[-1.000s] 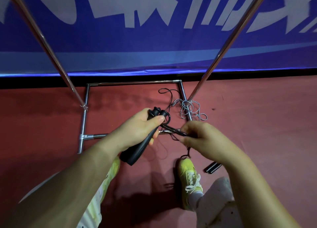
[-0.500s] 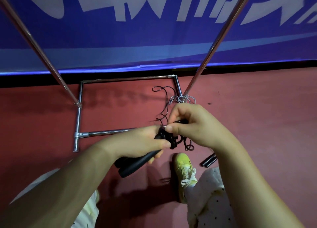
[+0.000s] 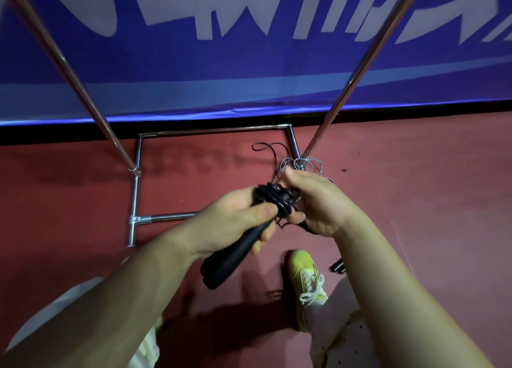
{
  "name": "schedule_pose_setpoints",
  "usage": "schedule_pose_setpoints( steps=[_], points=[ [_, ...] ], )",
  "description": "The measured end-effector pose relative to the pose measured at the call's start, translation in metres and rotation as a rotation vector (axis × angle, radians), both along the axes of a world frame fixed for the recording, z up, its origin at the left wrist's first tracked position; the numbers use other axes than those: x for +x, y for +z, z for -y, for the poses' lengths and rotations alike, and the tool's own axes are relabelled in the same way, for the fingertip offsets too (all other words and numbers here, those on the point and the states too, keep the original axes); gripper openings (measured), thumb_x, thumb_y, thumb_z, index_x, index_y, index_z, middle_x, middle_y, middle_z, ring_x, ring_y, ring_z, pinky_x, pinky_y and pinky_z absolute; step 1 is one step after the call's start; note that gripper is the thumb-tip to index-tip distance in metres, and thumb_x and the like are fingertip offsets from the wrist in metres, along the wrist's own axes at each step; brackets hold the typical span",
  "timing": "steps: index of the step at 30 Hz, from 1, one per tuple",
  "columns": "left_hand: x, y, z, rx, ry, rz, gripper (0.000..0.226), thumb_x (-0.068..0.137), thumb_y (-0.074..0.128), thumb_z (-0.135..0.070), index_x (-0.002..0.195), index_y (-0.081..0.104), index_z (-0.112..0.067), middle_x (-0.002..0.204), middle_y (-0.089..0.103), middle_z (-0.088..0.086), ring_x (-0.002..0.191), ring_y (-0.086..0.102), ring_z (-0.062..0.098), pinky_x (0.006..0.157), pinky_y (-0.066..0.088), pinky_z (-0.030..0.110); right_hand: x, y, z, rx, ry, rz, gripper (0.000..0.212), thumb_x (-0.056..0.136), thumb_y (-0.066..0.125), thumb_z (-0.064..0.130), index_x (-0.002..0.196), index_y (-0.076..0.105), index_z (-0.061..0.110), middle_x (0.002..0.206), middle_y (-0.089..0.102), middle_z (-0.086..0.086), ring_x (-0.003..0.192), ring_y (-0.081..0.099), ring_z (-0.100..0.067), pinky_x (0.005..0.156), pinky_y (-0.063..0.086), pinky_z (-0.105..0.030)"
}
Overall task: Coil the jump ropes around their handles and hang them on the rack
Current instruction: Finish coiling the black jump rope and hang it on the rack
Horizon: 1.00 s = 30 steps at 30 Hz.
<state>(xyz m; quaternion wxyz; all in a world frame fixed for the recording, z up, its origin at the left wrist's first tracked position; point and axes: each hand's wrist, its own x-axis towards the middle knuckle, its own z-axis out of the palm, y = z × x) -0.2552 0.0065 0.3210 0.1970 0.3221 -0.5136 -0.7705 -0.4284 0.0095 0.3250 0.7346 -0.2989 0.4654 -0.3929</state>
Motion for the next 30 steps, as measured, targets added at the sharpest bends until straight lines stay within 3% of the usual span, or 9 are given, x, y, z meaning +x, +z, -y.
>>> schedule_pose_setpoints(
  steps=[2, 5, 8, 11, 15, 20, 22, 25, 30],
  points=[
    [0.007, 0.008, 0.004, -0.001, 0.083, 0.007, 0.022, 0.081, 0.051, -0.027, 0.092, 0.053, -0.008, 0.057, 0.059, -0.001, 0.042, 0.052, 0.012, 0.044, 0.042, 0.018, -0.003, -0.002, -0.001, -0.168, 0.058, -0.023, 0.03, 0.085, 0.061, 0.034, 0.083, 0.058, 0.005, 0.056, 0.055, 0.0, 0.046, 0.044, -0.01, 0.04, 0.028, -0.016],
    [0.017, 0.008, 0.008, -0.027, 0.121, 0.058, 0.019, 0.087, 0.062, -0.027, 0.082, 0.052, -0.011, 0.057, 0.06, 0.0, 0.043, 0.053, 0.011, 0.044, 0.043, 0.018, -0.001, -0.002, -0.004, -0.289, 0.126, -0.269, 0.022, 0.081, 0.06, 0.037, 0.076, 0.072, 0.019, 0.056, 0.054, -0.002, 0.051, 0.04, -0.013, 0.046, 0.031, -0.018],
    [0.019, 0.01, 0.01, -0.009, 0.125, 0.113, 0.019, 0.081, 0.059, -0.029, 0.079, 0.054, -0.011, 0.058, 0.06, 0.0, 0.044, 0.054, 0.011, 0.046, 0.044, 0.019, 0.009, 0.001, -0.006, -0.34, 0.103, -0.49, 0.031, 0.086, 0.05, 0.036, 0.068, 0.064, 0.015, 0.053, 0.05, -0.002, 0.049, 0.037, -0.015, 0.046, 0.03, -0.02],
    [0.022, 0.008, 0.015, 0.02, 0.113, 0.146, 0.026, 0.076, 0.074, -0.026, 0.084, 0.056, -0.009, 0.059, 0.061, -0.001, 0.047, 0.055, 0.011, 0.048, 0.045, 0.019, 0.02, -0.001, -0.008, -0.387, 0.063, -0.627, 0.035, 0.098, 0.048, 0.029, 0.069, 0.055, 0.012, 0.049, 0.046, 0.005, 0.045, 0.035, -0.01, 0.046, 0.029, -0.02],
    [0.025, 0.01, 0.017, 0.137, 0.058, 0.132, 0.023, 0.067, 0.064, -0.017, 0.086, 0.058, -0.005, 0.059, 0.061, 0.0, 0.049, 0.058, 0.009, 0.049, 0.048, 0.019, 0.023, -0.001, -0.013, -0.336, 0.025, -0.476, 0.029, 0.101, 0.047, 0.019, 0.078, 0.059, 0.007, 0.047, 0.039, 0.007, 0.043, 0.028, -0.007, 0.042, 0.025, -0.016],
    [0.031, 0.009, 0.011, 0.469, -0.11, -0.114, 0.045, 0.056, 0.088, -0.029, 0.092, 0.072, -0.007, 0.068, 0.065, 0.01, 0.054, 0.065, 0.022, 0.052, 0.055, 0.032, 0.01, 0.002, -0.011, -0.312, -0.042, -0.344, 0.036, 0.098, 0.047, 0.02, 0.089, 0.056, -0.013, 0.048, 0.039, 0.0, 0.039, 0.03, -0.004, 0.04, 0.026, -0.012],
    [0.027, 0.007, 0.009, 0.463, -0.071, -0.099, 0.037, 0.065, 0.082, -0.029, 0.091, 0.07, -0.007, 0.066, 0.063, 0.008, 0.052, 0.063, 0.021, 0.049, 0.053, 0.031, 0.005, 0.002, -0.01, -0.286, -0.046, -0.308, 0.039, 0.097, 0.05, 0.021, 0.091, 0.054, -0.017, 0.049, 0.04, -0.001, 0.04, 0.031, -0.005, 0.04, 0.026, -0.012],
    [0.018, 0.012, 0.009, 0.387, 0.032, 0.014, 0.025, 0.075, 0.059, -0.024, 0.09, 0.061, -0.004, 0.063, 0.06, 0.008, 0.046, 0.058, 0.019, 0.043, 0.047, 0.025, 0.004, -0.001, -0.009, -0.268, -0.038, -0.246, 0.034, 0.09, 0.05, 0.027, 0.082, 0.057, -0.005, 0.051, 0.04, -0.004, 0.042, 0.03, -0.007, 0.04, 0.025, -0.014],
    [0.016, 0.02, 0.011, 0.355, -0.007, 0.036, 0.024, 0.075, 0.057, -0.021, 0.088, 0.06, -0.002, 0.06, 0.058, 0.01, 0.044, 0.056, 0.021, 0.042, 0.046, 0.023, 0.006, -0.004, -0.009, -0.223, -0.036, -0.147, 0.021, 0.082, 0.054, 0.034, 0.071, 0.067, 0.02, 0.062, 0.042, -0.01, 0.052, 0.031, -0.015, 0.041, 0.025, -0.02]
  ],
)
